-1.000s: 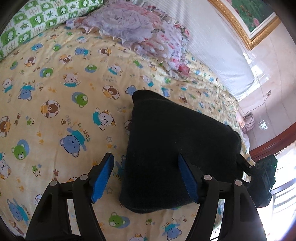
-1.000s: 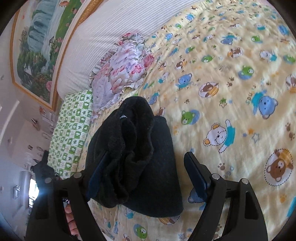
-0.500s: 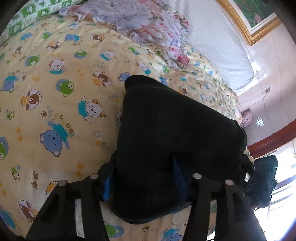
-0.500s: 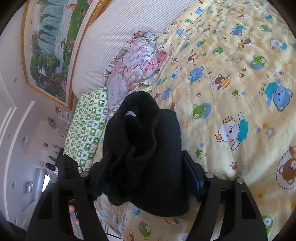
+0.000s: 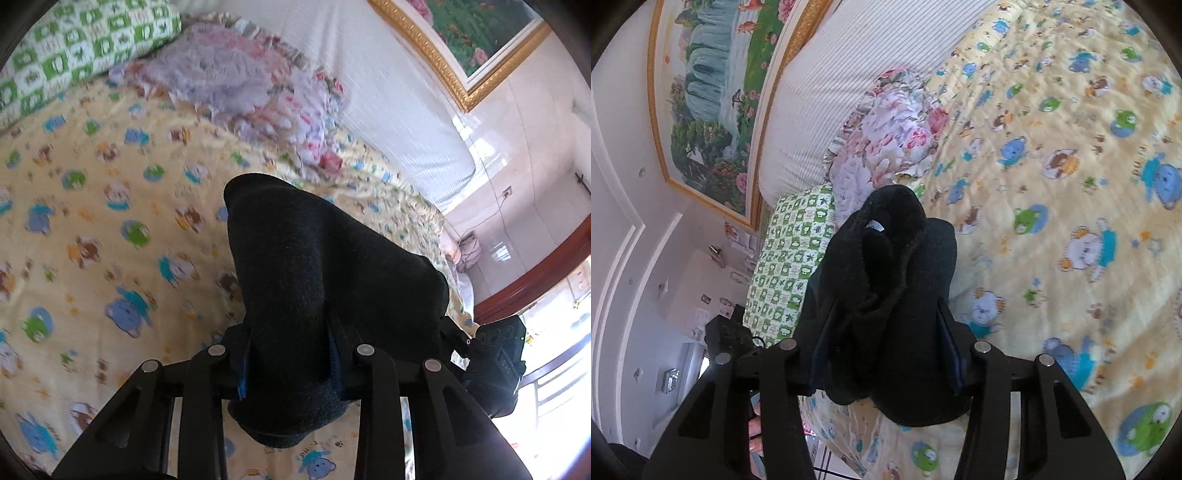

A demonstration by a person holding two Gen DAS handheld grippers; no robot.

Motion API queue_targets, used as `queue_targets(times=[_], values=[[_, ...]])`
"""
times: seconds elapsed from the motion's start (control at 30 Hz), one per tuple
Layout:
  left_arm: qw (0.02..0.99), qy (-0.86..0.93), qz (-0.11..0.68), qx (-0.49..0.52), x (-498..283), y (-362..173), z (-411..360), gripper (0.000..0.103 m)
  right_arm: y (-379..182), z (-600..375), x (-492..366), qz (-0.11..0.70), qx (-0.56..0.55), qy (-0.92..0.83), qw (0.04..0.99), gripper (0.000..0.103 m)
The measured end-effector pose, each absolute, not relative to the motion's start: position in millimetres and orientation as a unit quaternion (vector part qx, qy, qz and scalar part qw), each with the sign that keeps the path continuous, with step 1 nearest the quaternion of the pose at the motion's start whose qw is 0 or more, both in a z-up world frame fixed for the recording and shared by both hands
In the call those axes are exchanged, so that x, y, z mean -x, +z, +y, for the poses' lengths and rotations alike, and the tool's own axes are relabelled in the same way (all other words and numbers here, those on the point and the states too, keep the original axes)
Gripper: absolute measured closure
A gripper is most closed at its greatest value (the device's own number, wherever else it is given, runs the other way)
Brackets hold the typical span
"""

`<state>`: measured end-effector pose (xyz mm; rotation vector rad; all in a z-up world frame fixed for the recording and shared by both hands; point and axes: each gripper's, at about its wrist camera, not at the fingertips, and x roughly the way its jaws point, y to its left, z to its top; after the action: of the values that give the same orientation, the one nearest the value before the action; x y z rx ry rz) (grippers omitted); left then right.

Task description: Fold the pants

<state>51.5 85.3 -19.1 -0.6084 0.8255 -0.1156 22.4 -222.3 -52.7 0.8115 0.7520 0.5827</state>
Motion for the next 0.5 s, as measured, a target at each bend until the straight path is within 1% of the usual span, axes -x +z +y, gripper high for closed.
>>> queue_targets(times=[0.27, 0.5], values=[[0.88, -0.024, 0.378, 0.286, -55, -12, 122, 0.072, -45, -187, -54, 0.36, -0.363, 0.294, 0.808, 0.051], [0.886, 0.008, 0.38, 0.268, -82, -8, 152, 0.071, -40, -154, -94, 0.367, -0.341, 0.303, 0.811, 0.051]])
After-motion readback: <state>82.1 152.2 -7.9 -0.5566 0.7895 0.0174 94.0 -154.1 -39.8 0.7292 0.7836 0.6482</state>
